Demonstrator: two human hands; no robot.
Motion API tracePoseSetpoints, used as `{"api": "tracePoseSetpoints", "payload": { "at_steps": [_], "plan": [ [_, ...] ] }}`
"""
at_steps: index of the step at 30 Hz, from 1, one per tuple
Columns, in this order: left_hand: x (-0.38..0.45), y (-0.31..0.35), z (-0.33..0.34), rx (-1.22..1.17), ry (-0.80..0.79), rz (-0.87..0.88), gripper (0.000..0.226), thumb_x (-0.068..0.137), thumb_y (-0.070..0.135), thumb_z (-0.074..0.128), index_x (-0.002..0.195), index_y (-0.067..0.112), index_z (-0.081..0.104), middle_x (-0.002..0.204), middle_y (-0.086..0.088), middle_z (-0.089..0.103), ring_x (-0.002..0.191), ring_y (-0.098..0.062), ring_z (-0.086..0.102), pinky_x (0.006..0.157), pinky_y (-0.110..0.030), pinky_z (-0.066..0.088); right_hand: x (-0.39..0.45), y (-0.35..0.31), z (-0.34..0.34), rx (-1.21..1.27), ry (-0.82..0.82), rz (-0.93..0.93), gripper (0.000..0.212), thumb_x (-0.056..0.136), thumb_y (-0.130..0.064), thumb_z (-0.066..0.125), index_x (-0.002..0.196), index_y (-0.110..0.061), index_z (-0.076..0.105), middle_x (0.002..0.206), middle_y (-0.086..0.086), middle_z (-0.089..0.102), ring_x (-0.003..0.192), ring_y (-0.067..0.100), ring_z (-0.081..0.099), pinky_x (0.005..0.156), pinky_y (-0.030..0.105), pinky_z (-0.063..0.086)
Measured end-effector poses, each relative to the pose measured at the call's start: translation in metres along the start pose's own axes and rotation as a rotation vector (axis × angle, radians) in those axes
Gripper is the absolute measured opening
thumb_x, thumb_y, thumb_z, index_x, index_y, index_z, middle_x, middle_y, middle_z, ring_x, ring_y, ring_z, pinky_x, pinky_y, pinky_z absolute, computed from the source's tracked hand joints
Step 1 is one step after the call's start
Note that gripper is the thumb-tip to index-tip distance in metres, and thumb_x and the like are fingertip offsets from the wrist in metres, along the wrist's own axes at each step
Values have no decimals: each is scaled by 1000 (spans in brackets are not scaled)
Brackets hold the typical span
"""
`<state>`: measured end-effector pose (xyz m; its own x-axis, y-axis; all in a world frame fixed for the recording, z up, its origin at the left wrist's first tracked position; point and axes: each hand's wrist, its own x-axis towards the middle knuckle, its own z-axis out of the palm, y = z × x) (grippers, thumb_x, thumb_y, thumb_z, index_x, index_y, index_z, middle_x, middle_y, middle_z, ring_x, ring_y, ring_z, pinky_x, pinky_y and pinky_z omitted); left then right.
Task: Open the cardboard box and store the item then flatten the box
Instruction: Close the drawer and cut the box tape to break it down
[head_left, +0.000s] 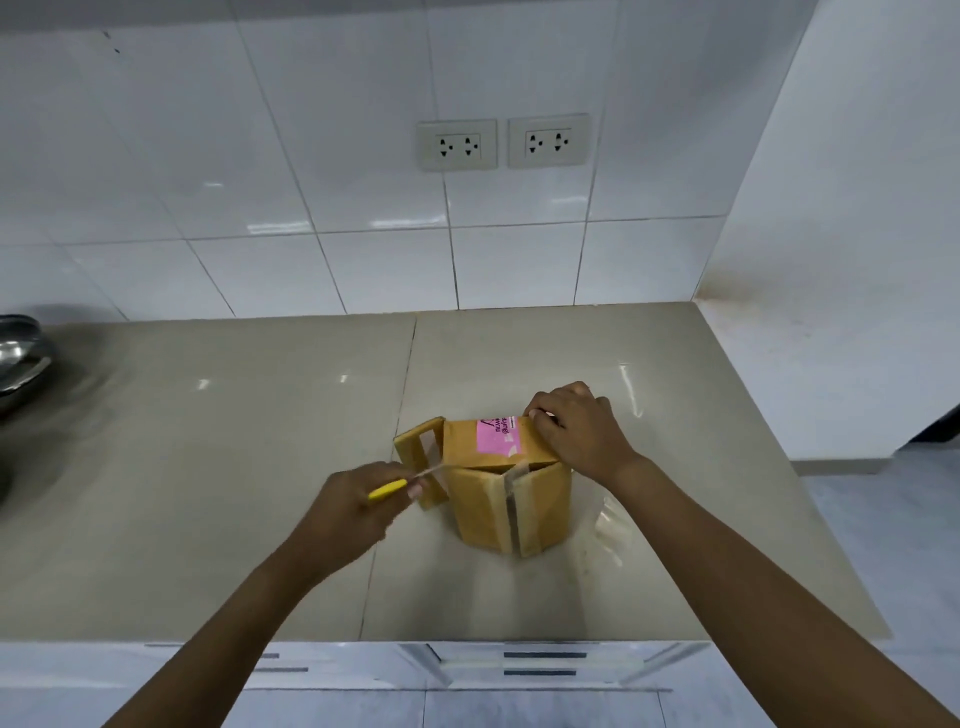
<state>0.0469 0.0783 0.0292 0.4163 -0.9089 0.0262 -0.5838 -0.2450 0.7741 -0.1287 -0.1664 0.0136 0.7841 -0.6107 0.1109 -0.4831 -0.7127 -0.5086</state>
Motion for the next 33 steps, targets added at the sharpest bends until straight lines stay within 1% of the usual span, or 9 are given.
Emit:
{"api": "tracePoseSetpoints", "payload": {
  "at_steps": [5,10,16,21,23,26,28,30,33],
  "plan": [
    [3,14,11,188,-73,111,14,93,30,59,86,22,68,71,3,65,65,-11,58,62,-33,48,0,-3,5,7,40,20,28,94,-35,37,94,-26,64,86,-10,59,104,17,43,80,38,28],
    [-4,14,10,363,-119,304,24,96,34,53,114,25,67,99,4,72,82,-12,64,70,-29,54,0,0,5,-60,50,25,29,96,-38,38,97,-24,63,97,-5,64,105,18,45,79,36,26],
    [-22,20,16,589,-62,579,20,88,30,63,106,26,69,92,3,73,67,-15,67,53,-16,45,0,-7,10,-122,61,30,32,95,-38,39,100,-22,66,100,-3,66,106,19,46,81,39,31],
    [-31,20,22,712,-146,628,24,72,33,79,95,32,71,79,7,67,60,-7,61,47,-11,31,1,-8,13,-127,87,55,33,96,-39,40,105,-21,66,109,-1,67,110,20,47,86,40,32],
    [-38,15,27,716,-129,619,26,73,33,78,98,31,70,84,7,67,65,-7,62,47,-10,35,3,-9,14,-121,102,67,33,96,-40,41,106,-21,67,111,0,67,111,19,47,87,40,32],
    [-51,1,30,430,121,433,21,92,37,54,111,30,63,97,9,61,78,-4,60,56,-13,47,3,-9,18,-130,112,72,34,95,-41,40,106,-22,67,113,0,67,111,19,48,87,40,33],
    [-56,-11,32,119,418,161,28,97,42,39,115,30,58,100,11,56,80,-5,58,63,-19,48,3,-8,19,-125,118,79,35,95,-42,40,107,-23,67,113,0,67,111,19,48,87,39,33],
    [-53,-29,38,6,617,-123,31,99,43,37,119,27,54,105,3,54,80,-10,56,64,-30,47,4,-8,19,-121,121,86,34,95,-41,40,107,-23,67,113,0,67,111,19,48,87,40,33],
    [-43,-59,57,204,479,-477,35,97,29,48,127,11,48,115,-18,50,97,-35,55,75,-42,48,5,-12,21,-120,132,96,34,95,-40,40,107,-23,67,114,1,67,112,20,48,89,42,35]
  ]
}}
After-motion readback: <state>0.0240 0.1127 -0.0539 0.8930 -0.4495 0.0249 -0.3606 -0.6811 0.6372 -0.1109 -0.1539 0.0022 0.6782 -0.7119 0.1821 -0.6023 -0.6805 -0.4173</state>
